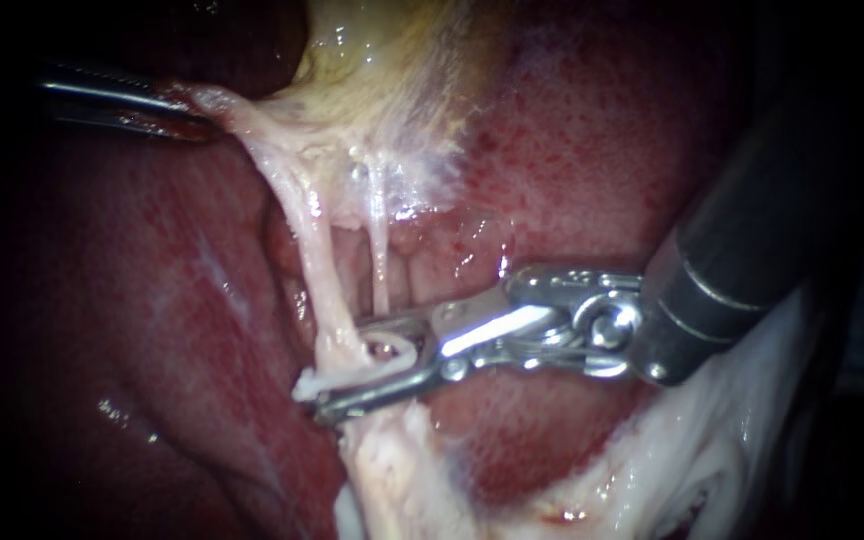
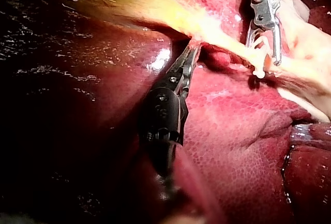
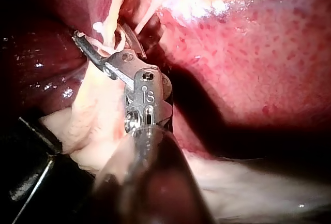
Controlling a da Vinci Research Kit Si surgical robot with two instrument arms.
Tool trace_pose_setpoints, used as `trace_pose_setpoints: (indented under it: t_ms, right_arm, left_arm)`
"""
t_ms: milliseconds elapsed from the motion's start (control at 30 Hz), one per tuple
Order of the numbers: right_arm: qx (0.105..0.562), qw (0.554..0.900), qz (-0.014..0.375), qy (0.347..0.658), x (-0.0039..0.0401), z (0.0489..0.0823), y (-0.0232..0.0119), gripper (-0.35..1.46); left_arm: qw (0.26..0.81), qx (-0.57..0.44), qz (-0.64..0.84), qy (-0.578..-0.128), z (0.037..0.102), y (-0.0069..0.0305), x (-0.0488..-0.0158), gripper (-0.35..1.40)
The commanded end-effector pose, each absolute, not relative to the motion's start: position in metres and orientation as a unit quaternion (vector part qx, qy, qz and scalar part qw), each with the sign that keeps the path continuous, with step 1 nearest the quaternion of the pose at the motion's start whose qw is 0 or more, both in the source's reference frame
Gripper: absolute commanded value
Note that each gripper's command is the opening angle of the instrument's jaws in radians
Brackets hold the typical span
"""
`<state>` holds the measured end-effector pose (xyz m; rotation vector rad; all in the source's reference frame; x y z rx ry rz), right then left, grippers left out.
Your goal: Clipping second clip left tube
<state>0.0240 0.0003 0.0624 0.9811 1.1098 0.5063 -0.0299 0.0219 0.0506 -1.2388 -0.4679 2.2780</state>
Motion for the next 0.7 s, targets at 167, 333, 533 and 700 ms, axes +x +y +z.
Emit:
trace_pose_setpoints:
  t_ms: [167, 333, 533, 700]
  right_arm:
    - [0.446, 0.704, 0.231, 0.502, 0.0249, 0.0621, 0.0003, 0.50]
    - [0.448, 0.698, 0.230, 0.509, 0.0252, 0.0611, -0.0001, 0.50]
    - [0.456, 0.685, 0.234, 0.518, 0.0257, 0.0589, -0.0006, 0.49]
    - [0.458, 0.684, 0.234, 0.518, 0.0255, 0.0581, -0.0004, 0.43]
  left_arm:
    - [0.251, -0.455, 0.837, -0.172, 0.0506, 0.0219, -0.0300, -0.35]
    - [0.251, -0.455, 0.837, -0.172, 0.0507, 0.0219, -0.0300, -0.35]
    - [0.251, -0.455, 0.837, -0.172, 0.0507, 0.0219, -0.0300, -0.35]
    - [0.251, -0.455, 0.837, -0.172, 0.0507, 0.0219, -0.0300, -0.35]
